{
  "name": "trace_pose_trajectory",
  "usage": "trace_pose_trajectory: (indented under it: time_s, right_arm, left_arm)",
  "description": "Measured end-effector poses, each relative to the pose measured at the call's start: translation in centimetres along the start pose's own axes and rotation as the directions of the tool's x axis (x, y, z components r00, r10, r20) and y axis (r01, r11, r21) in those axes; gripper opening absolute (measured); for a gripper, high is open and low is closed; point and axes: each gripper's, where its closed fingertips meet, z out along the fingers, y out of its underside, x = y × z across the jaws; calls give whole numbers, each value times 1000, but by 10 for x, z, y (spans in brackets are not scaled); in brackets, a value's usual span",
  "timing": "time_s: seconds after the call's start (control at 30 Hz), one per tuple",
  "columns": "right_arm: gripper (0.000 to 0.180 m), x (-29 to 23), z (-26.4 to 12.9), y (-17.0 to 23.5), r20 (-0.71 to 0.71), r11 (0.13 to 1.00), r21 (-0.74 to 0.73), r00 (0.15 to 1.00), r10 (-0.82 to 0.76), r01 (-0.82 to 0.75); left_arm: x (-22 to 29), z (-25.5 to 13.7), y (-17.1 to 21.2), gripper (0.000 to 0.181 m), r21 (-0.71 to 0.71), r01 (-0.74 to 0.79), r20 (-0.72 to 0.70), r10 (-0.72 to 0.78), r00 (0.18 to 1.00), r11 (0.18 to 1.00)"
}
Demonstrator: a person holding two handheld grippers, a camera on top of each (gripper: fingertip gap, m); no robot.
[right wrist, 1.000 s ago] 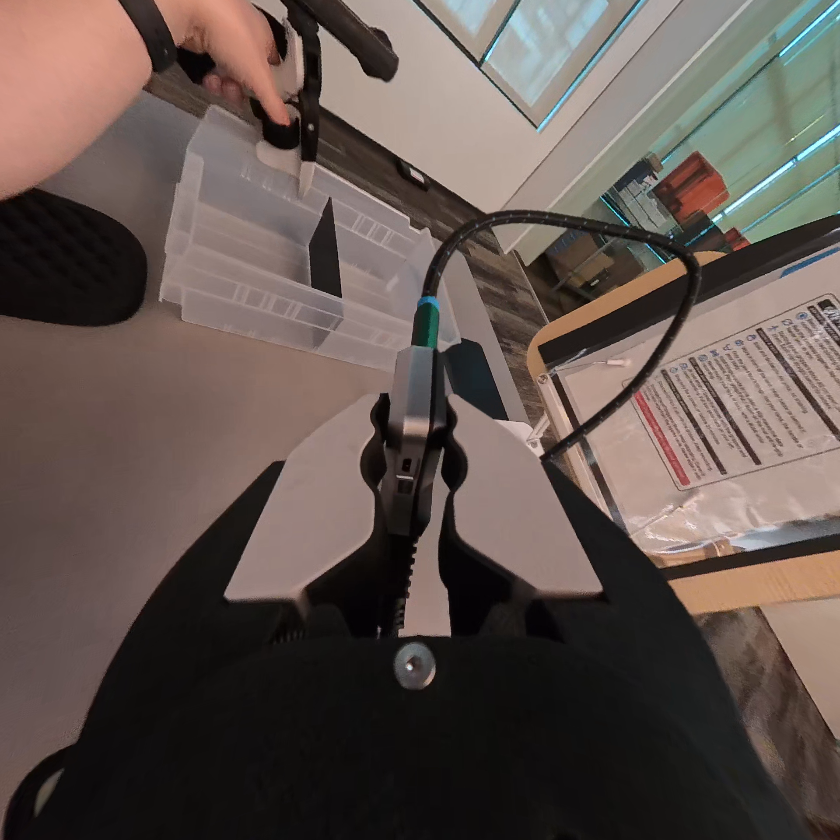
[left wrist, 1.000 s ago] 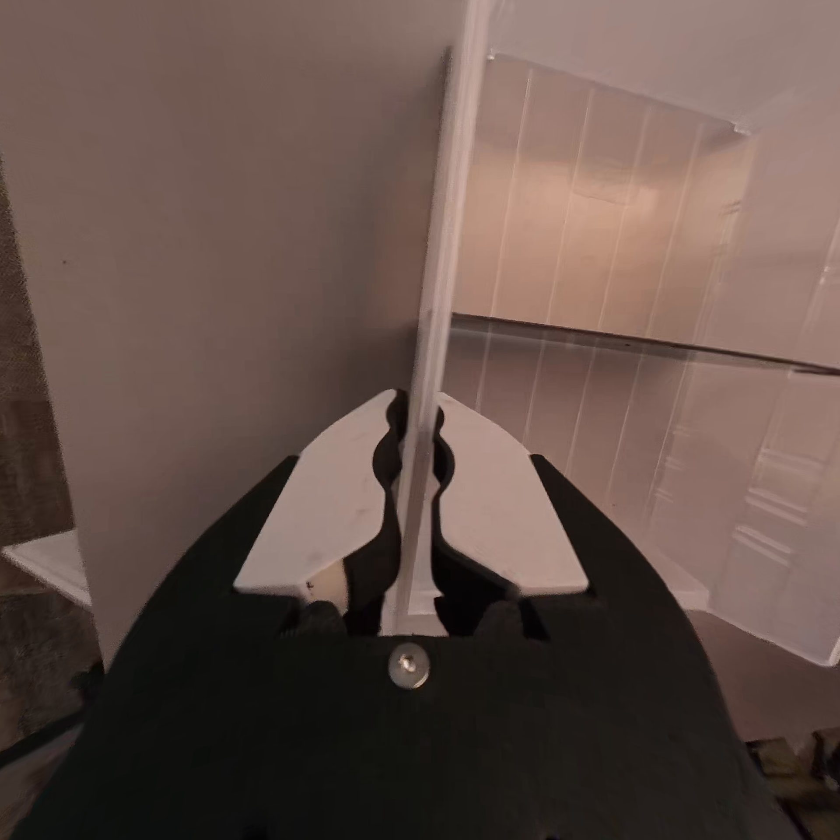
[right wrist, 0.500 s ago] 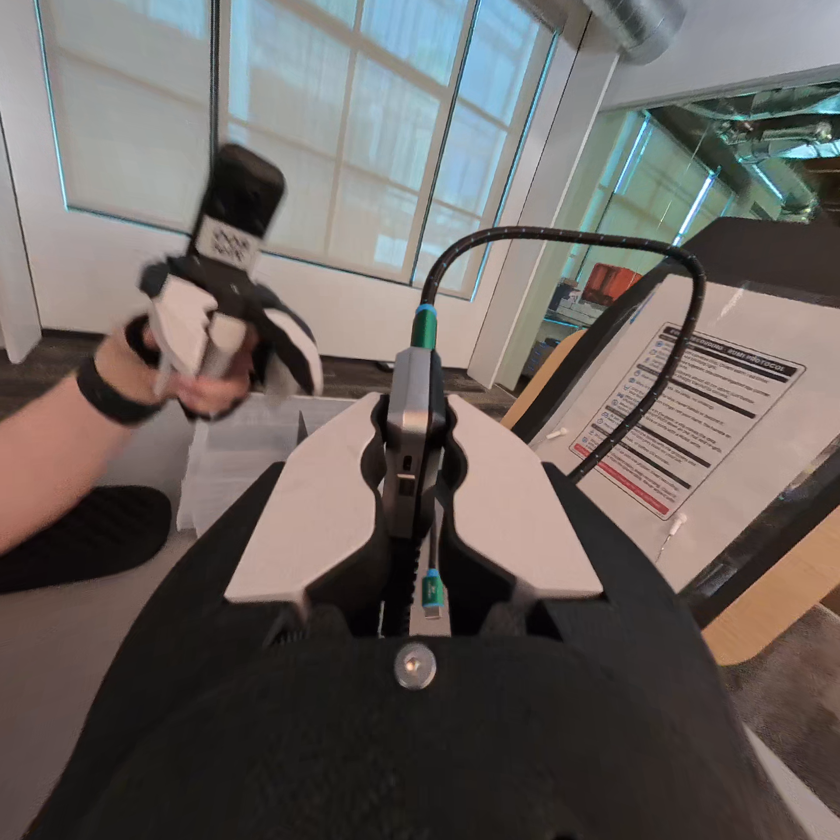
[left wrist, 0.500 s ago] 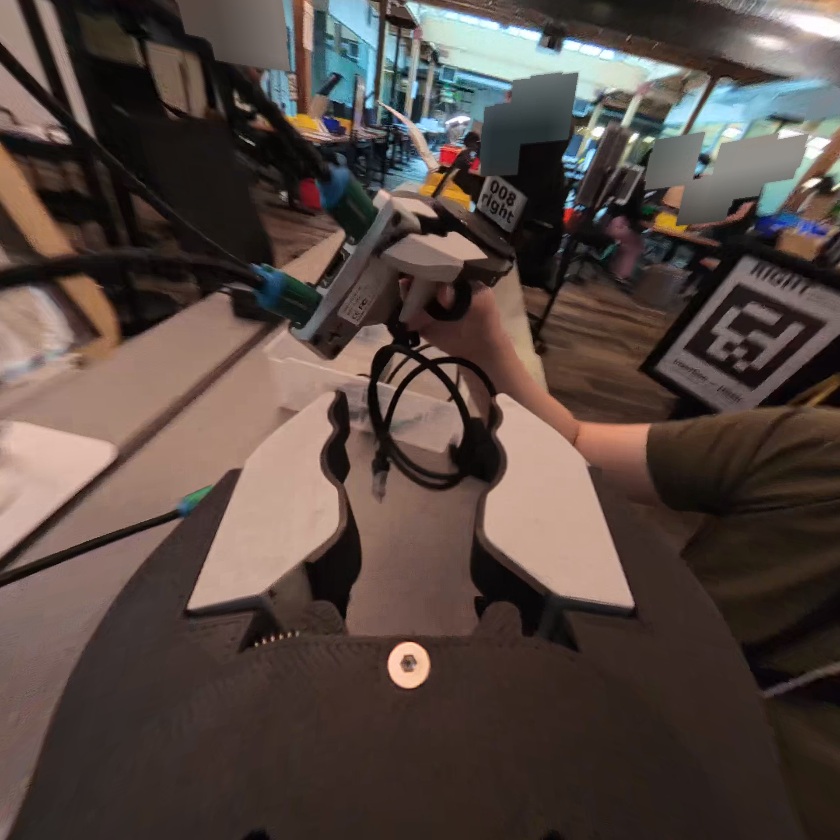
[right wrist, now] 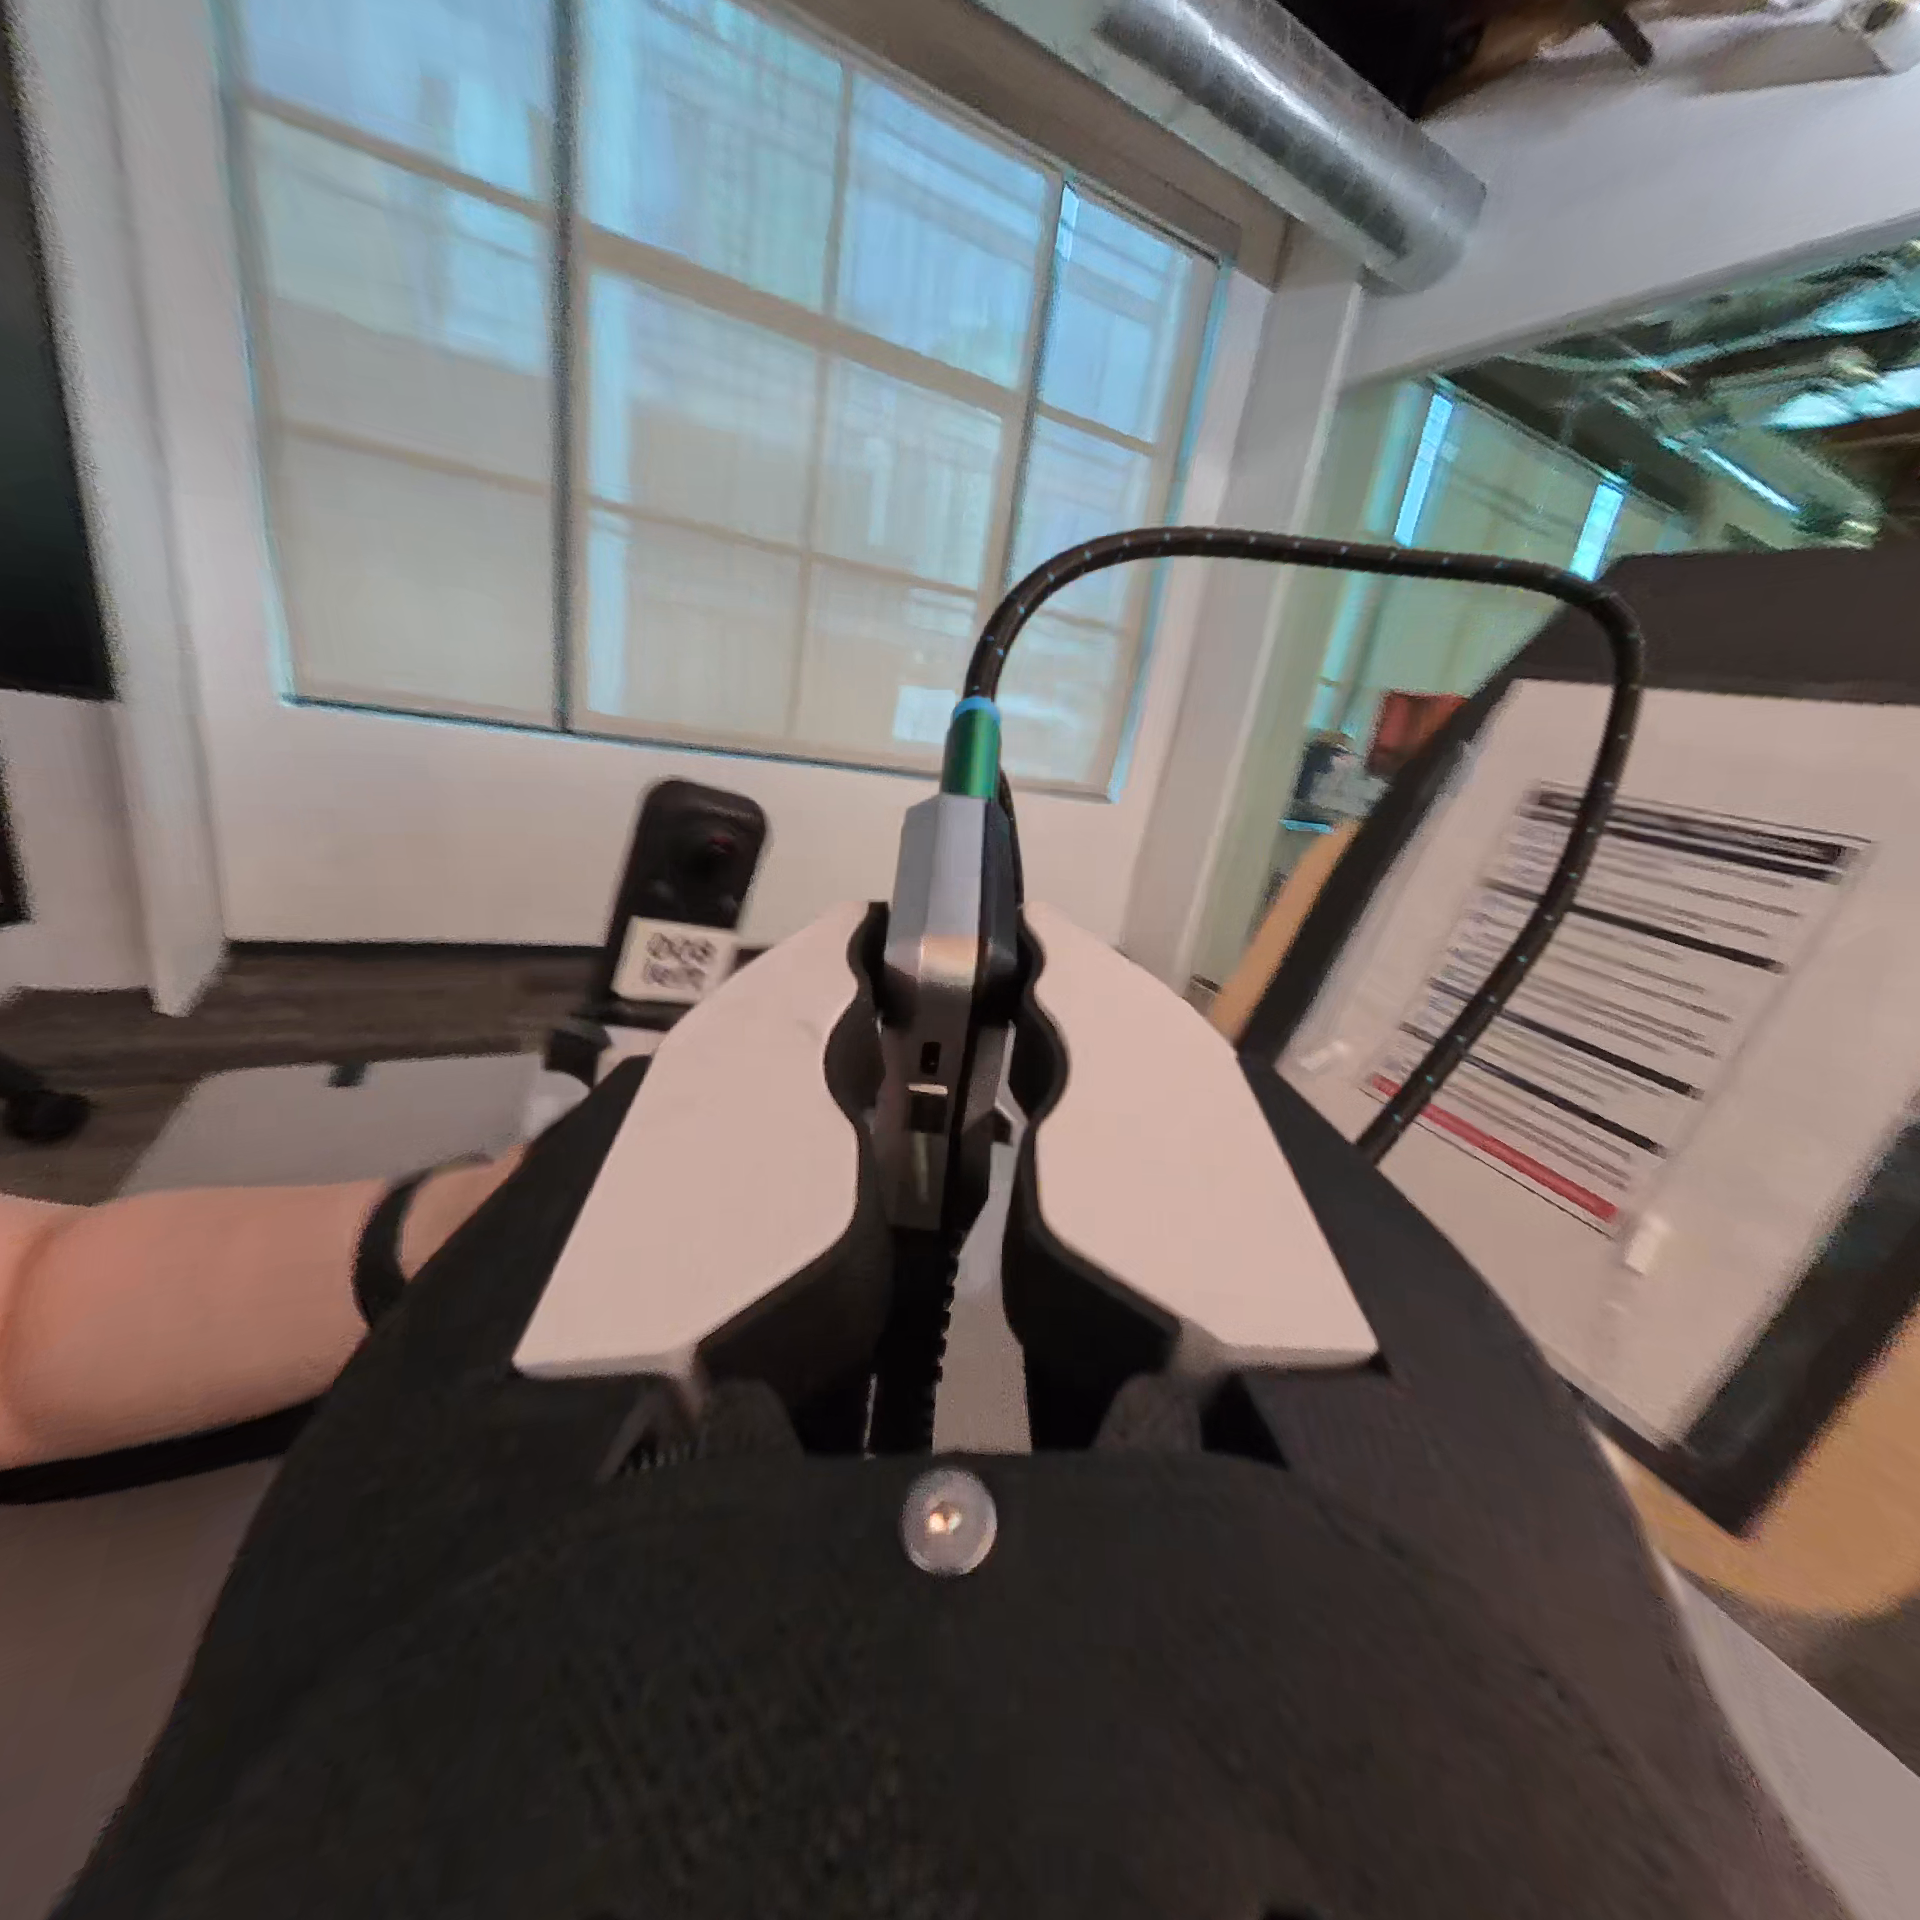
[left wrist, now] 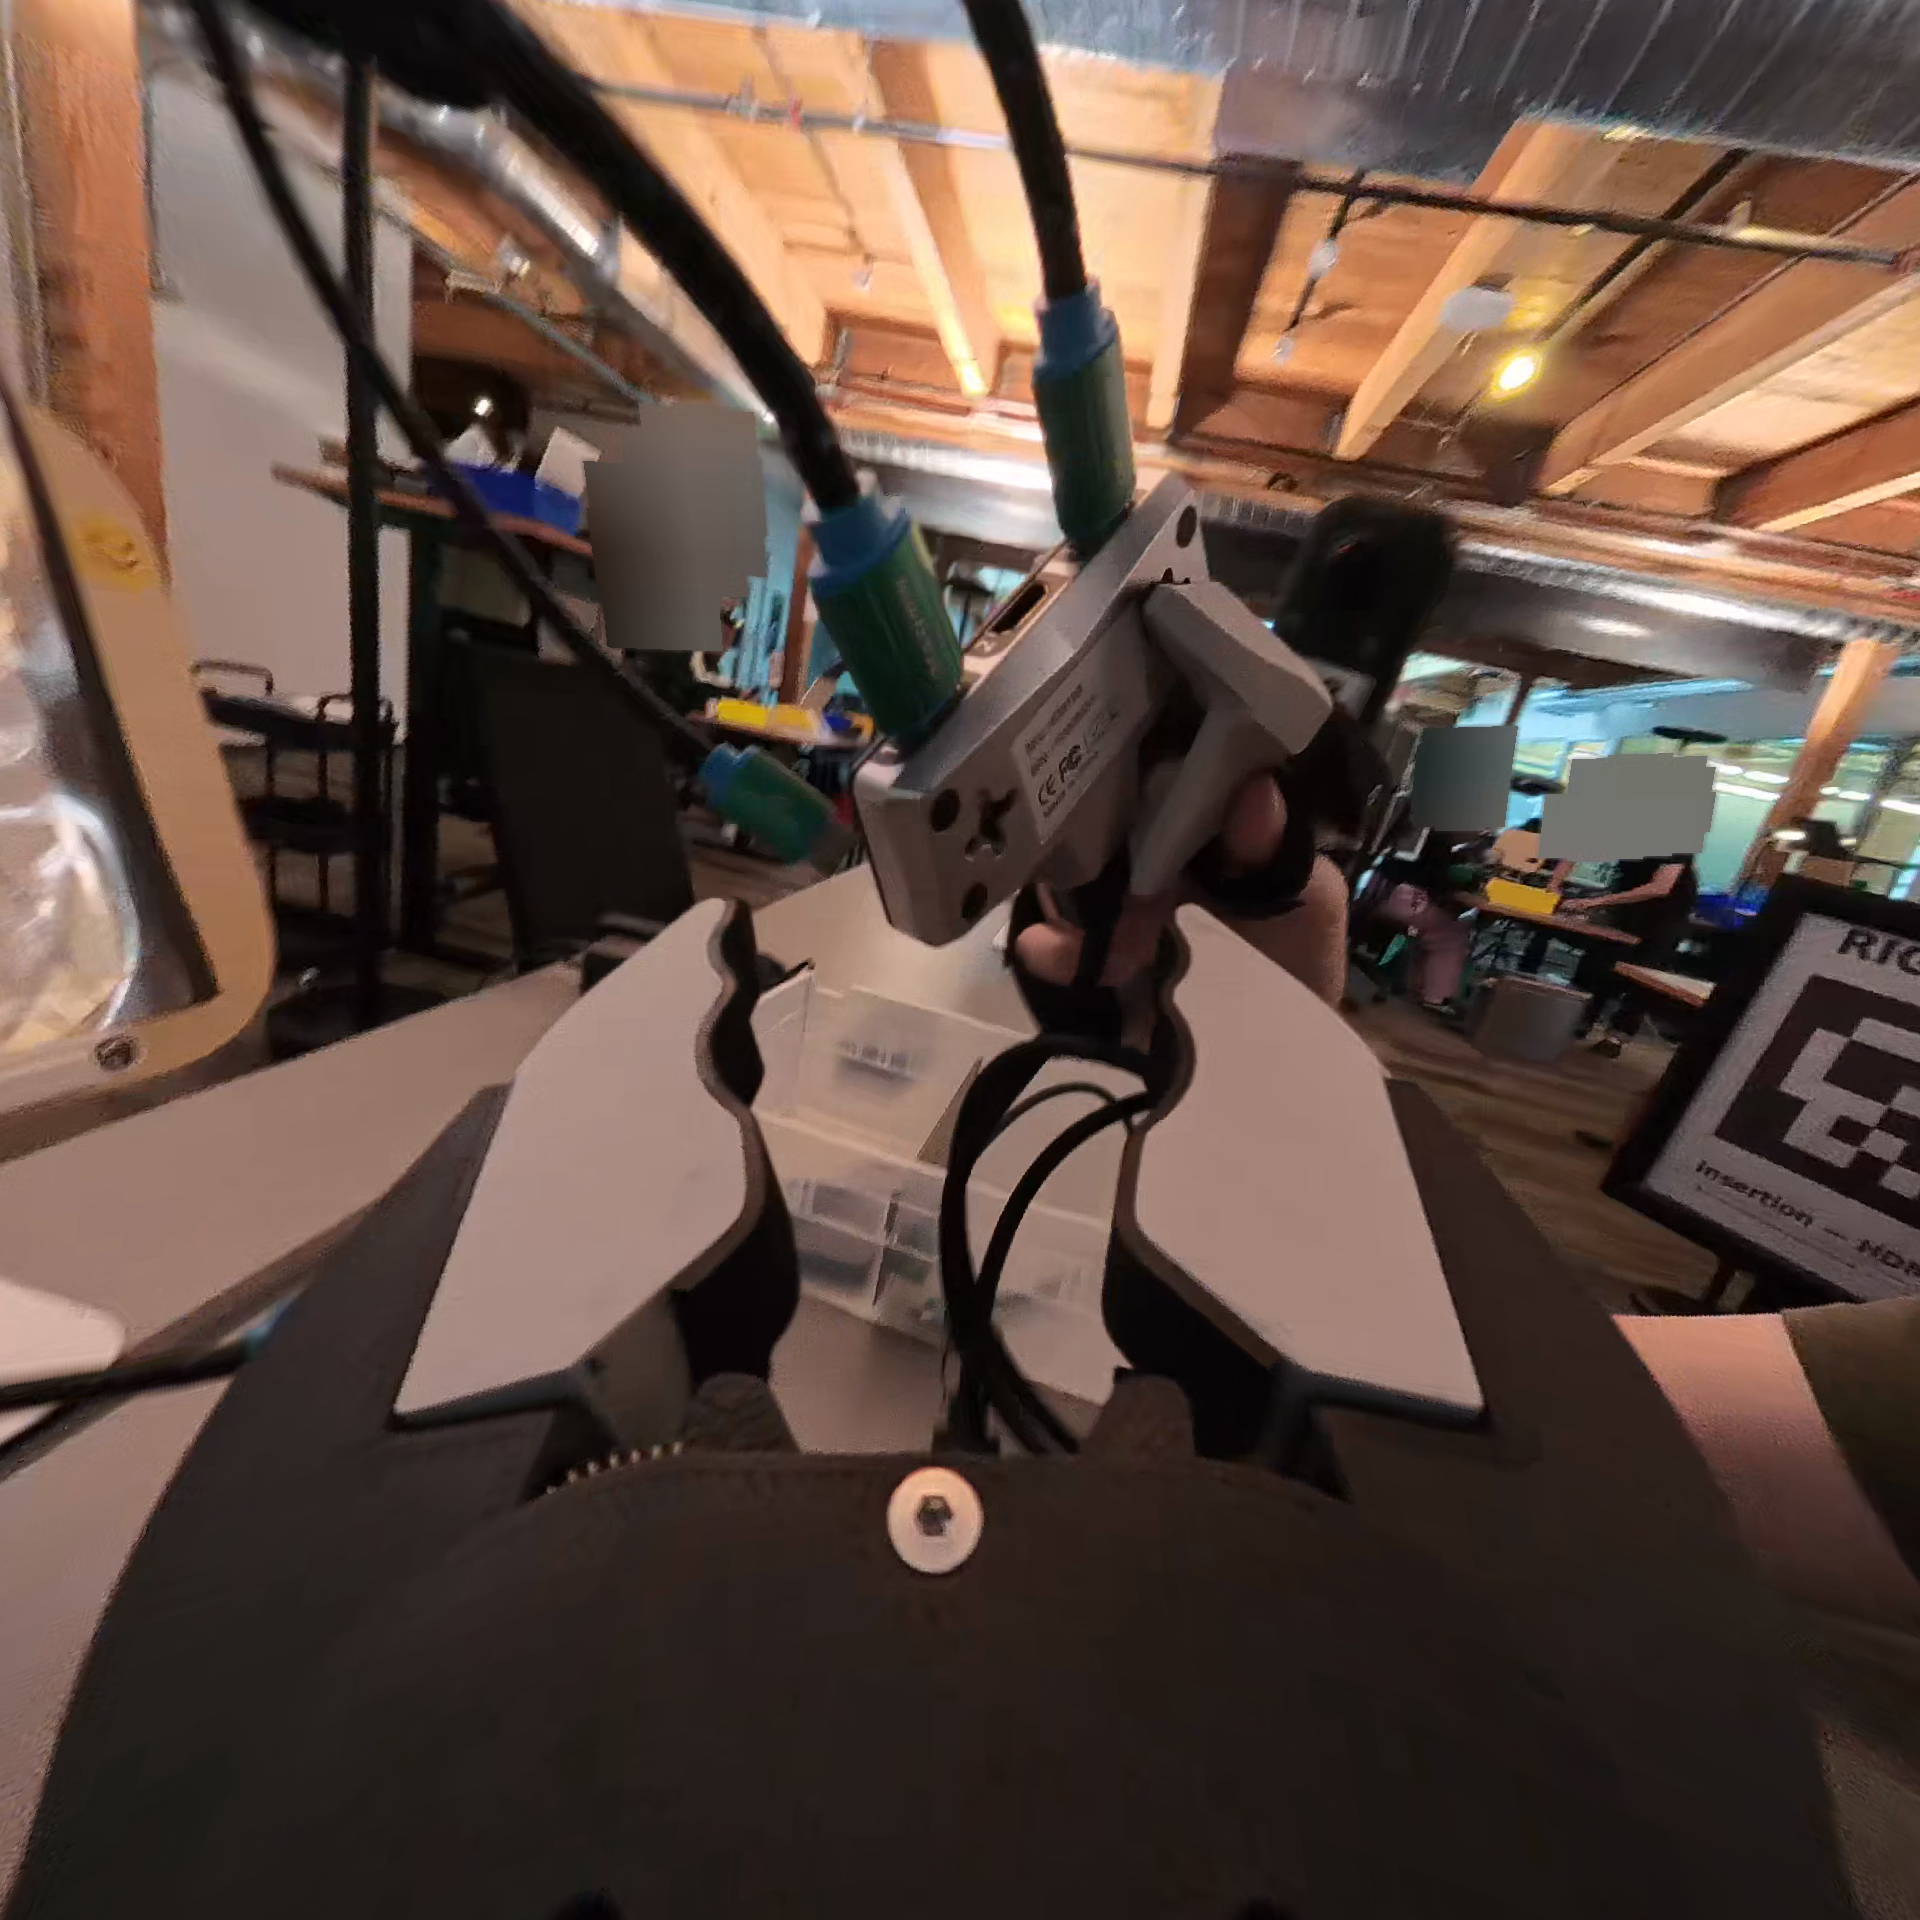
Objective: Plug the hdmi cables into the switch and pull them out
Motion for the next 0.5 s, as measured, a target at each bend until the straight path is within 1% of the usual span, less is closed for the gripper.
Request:
trace_pose_trajectory:
  time_s: [0.03,0.07,0.13,0.17,0.2,0.23,0.3,0.33,0.4,0.47,0.5]
  right_arm:
    - [21,-7,3,-2,45,998,45,998,38,-40]
    - [21,-16,8,-1,105,992,83,991,87,-96]
    - [22,-33,15,3,233,975,143,963,134,-170]
    - [21,-38,17,7,273,968,165,952,142,-191]
    - [21,-44,19,11,325,958,179,933,157,-224]
    - [21,-49,19,13,383,945,187,906,183,-270]
    - [21,-47,19,20,451,920,142,852,267,-364]
    - [21,-44,17,24,460,923,111,842,282,-370]
    - [25,-37,11,30,425,952,74,873,239,-296]
    - [35,-24,4,29,321,984,80,939,125,-159]
    - [37,-19,-1,26,269,994,83,962,45,-70]
  left_arm:
    - [9,2,-3,75,45,-10,-42,12,999,999]
    - [18,2,-7,69,87,-24,-86,32,996,996]
    - [35,1,-8,56,104,-71,-153,87,984,992]
    - [40,-1,-11,50,120,-104,-162,123,979,987]
    - [40,-5,-14,44,139,-141,-128,159,979,980]
    - [39,-8,-15,25,141,-190,-105,205,973,972]
    - [35,-10,-11,22,90,-273,-66,279,958,958]
    - [32,-9,-7,22,46,-298,-53,300,952,953]
    - [27,-10,-2,23,-37,-363,-42,361,932,931]
    - [23,-12,0,22,-98,-428,-32,427,904,899]
    - [22,-14,1,22,-123,-457,-32,457,889,881]
